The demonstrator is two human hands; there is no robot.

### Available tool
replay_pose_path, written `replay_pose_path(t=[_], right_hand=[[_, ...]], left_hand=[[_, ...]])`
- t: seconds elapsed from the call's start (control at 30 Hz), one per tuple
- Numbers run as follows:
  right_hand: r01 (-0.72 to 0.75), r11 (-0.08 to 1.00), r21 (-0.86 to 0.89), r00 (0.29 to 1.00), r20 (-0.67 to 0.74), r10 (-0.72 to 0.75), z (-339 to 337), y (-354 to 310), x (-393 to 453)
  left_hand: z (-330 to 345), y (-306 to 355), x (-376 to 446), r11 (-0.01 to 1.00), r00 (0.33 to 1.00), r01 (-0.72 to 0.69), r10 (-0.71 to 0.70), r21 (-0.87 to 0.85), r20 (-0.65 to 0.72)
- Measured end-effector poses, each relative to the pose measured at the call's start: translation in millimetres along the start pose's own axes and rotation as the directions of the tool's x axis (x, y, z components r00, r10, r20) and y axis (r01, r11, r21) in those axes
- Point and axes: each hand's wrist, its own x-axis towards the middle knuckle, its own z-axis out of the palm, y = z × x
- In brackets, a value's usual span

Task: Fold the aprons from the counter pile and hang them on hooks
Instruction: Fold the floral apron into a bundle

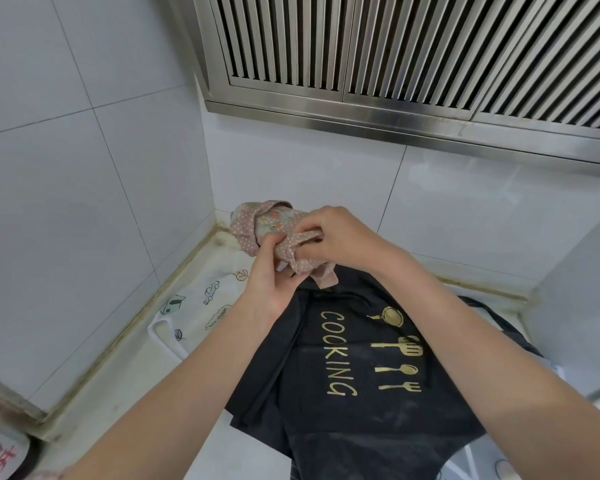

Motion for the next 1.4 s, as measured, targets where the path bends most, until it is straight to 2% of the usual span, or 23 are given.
replay_pose_path(t=[0.1, 0.23, 0.3, 0.37, 0.4, 0.47, 0.57, 0.63, 0.73, 0.83, 0.93, 1.0, 1.1, 1.17, 1.27, 1.33, 1.4], right_hand=[[0.103, 0.982, -0.159, 0.994, -0.008, -0.106, 0.0, -7.3, -9.4], [0.258, 0.860, -0.439, 0.966, 0.140, -0.218, 17.6, -21.5, -25.9], [0.227, 0.855, -0.467, 0.974, 0.097, -0.206, 16.4, -23.2, -19.4], [0.128, 0.866, -0.483, 0.991, 0.029, -0.131, 5.4, -17.2, -6.9], [0.055, 0.896, -0.441, 0.998, -0.008, -0.066, -1.8, -10.5, -1.3], [-0.103, 0.964, -0.246, 0.995, -0.029, 0.099, -16.1, 6.6, 2.7], [-0.284, 0.958, -0.044, 0.957, 0.052, 0.286, -23.8, 27.5, -2.9], [-0.345, 0.923, 0.167, 0.938, 0.101, 0.333, -23.7, 34.6, -8.9], [-0.332, 0.835, 0.440, 0.943, 0.128, 0.308, -25.8, 43.0, -13.3], [-0.355, 0.842, 0.407, 0.935, 0.140, 0.326, -23.4, 52.6, -15.5], [-0.436, 0.858, 0.271, 0.890, -0.009, 0.456, -12.2, 71.3, -21.2], [-0.470, 0.807, 0.357, 0.850, -0.065, 0.523, -7.4, 82.5, -26.3], [-0.408, 0.633, 0.658, 0.793, -0.088, 0.602, -10.6, 82.1, -24.9], [-0.376, 0.588, 0.716, 0.792, -0.081, 0.605, -16.7, 76.0, -23.2], [-0.306, 0.551, 0.777, 0.876, 0.003, 0.482, -24.2, 69.5, -27.7], [-0.339, 0.492, 0.802, 0.913, 0.155, 0.377, -24.5, 62.0, -31.8], [-0.422, 0.412, 0.807, 0.902, 0.327, 0.282, -17.2, 53.0, -33.3]], left_hand=[[4.7, 4.9, 2.5, 0.999, 1.000, -0.006, 0.006, -0.034, -0.006], [5.8, 12.4, 5.8, 0.994, 0.997, 0.077, -0.078, -0.078, -0.015], [5.0, 5.1, 4.5, 0.998, 0.998, 0.065, -0.065, -0.004, 0.003], [3.4, -1.3, -0.3, 0.995, 0.997, 0.058, -0.061, 0.078, 0.042], [1.8, -2.9, -2.7, 0.993, 0.995, 0.061, -0.068, 0.100, 0.075], [-5.4, 0.5, -3.8, 0.980, 0.987, 0.066, -0.092, 0.185, 0.131], [-12.6, 10.4, -2.2, 0.929, 0.979, 0.074, -0.137, 0.363, 0.153], [-13.4, 18.1, -1.5, 0.912, 0.974, 0.073, -0.152, 0.404, 0.167], [-15.8, 29.1, 4.3, 0.899, 0.969, 0.047, -0.147, 0.436, 0.200], [-19.1, 34.2, 12.1, 0.917, 0.980, 0.039, -0.113, 0.396, 0.165], [-23.4, 41.5, 16.1, 0.930, 0.976, 0.033, -0.109, 0.366, 0.189], [-25.7, 44.1, 10.2, 0.894, 0.940, 0.098, -0.228, 0.438, 0.254], [-31.9, 40.1, -1.9, 0.798, 0.825, 0.195, -0.448, 0.571, 0.345], [-36.5, 36.4, -5.7, 0.794, 0.806, 0.207, -0.470, 0.572, 0.359], [-42.2, 40.2, -5.5, 0.856, 0.842, 0.217, -0.407, 0.468, 0.353], [-49.1, 46.2, -2.9, 0.891, 0.858, 0.247, -0.384, 0.382, 0.342], [-52.1, 47.8, 0.1, 0.905, 0.864, 0.287, -0.386, 0.315, 0.324]])
